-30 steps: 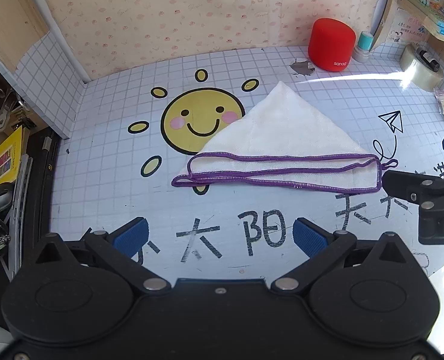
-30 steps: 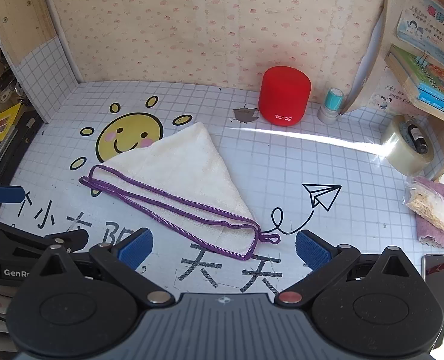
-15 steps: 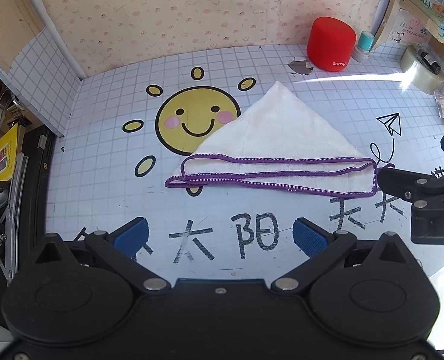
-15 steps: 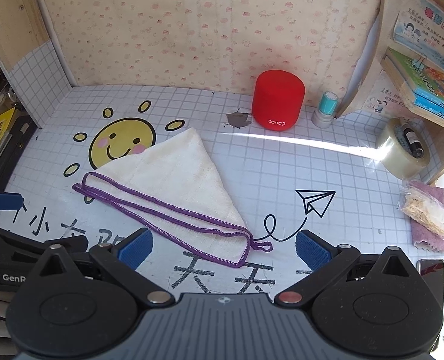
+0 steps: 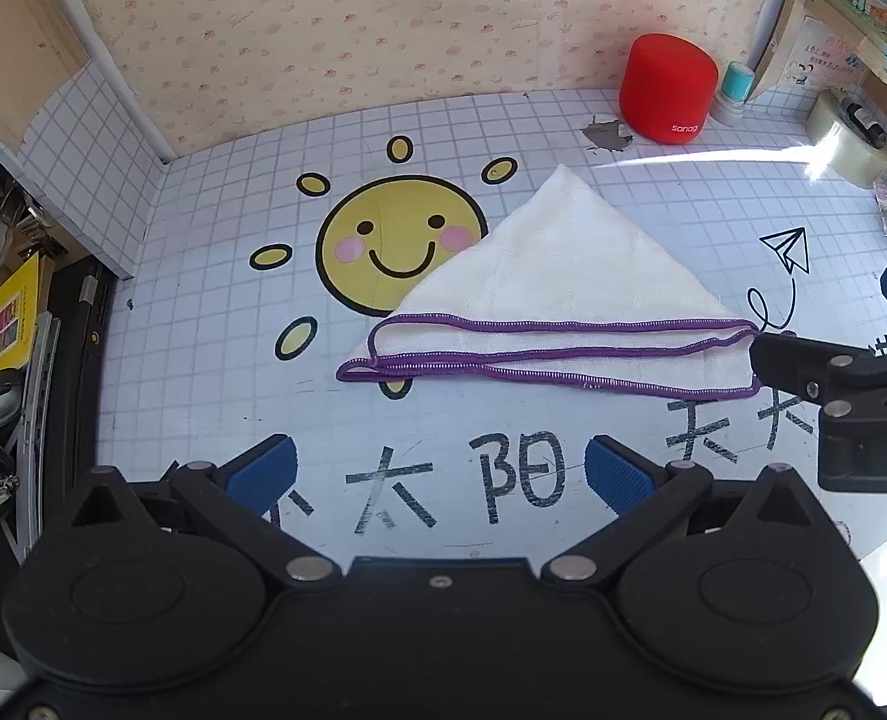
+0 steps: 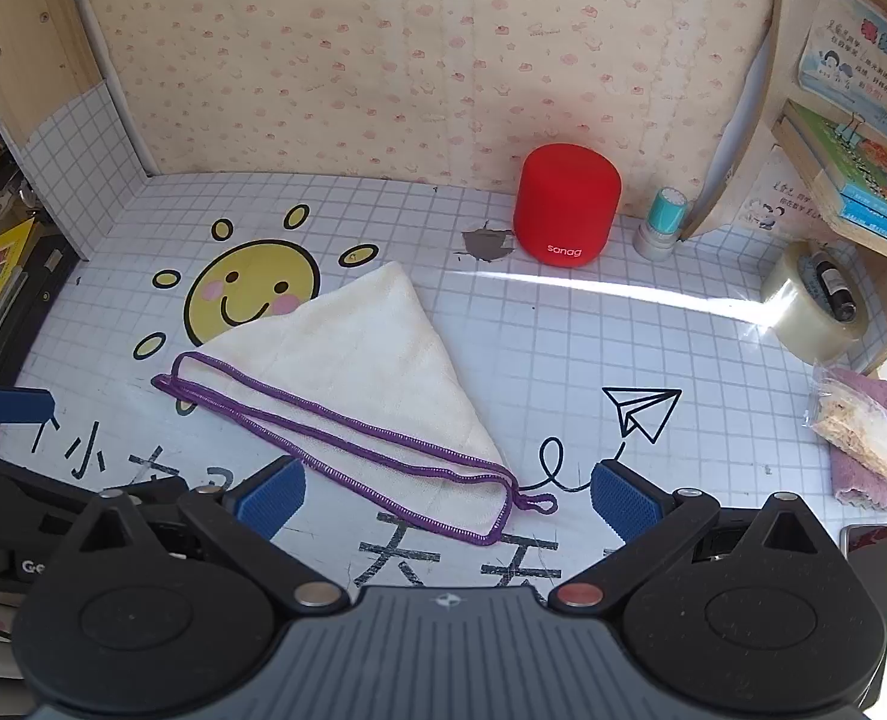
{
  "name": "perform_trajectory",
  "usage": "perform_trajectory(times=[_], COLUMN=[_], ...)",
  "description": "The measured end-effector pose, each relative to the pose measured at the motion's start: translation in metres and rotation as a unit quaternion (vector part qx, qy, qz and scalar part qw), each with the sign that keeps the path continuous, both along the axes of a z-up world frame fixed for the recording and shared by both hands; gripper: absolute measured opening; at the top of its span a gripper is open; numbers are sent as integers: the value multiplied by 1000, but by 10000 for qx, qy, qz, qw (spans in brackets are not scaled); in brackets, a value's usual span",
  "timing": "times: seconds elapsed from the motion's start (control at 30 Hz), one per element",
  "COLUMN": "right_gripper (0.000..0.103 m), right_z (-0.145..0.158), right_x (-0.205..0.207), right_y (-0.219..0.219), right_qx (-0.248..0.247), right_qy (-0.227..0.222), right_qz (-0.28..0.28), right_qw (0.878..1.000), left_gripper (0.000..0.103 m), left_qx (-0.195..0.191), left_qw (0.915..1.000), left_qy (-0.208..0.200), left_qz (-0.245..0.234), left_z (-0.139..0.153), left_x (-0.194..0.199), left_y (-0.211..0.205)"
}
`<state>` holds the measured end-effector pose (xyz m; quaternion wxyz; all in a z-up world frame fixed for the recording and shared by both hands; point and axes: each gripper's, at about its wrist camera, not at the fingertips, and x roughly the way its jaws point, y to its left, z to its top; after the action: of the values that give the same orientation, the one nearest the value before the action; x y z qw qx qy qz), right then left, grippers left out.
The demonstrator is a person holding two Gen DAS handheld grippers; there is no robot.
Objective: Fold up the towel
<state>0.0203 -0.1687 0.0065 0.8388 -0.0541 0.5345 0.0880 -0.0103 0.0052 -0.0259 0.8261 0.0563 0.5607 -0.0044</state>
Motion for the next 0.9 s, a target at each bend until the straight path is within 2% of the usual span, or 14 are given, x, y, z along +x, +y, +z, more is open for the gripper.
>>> perform_trajectory(times=[0.9], right_gripper=[102], right_z=[-2], right_x=[-2], right_y=[8], right_qx=[28], right_qy=[52], right_qz=[75], right_qw=[10000], left_gripper=[102], left_qx=[163], left_qw=[9998], left_qy=[-20], left_qz=[89], left_z=[0], left_x=[-5], left_y=[2])
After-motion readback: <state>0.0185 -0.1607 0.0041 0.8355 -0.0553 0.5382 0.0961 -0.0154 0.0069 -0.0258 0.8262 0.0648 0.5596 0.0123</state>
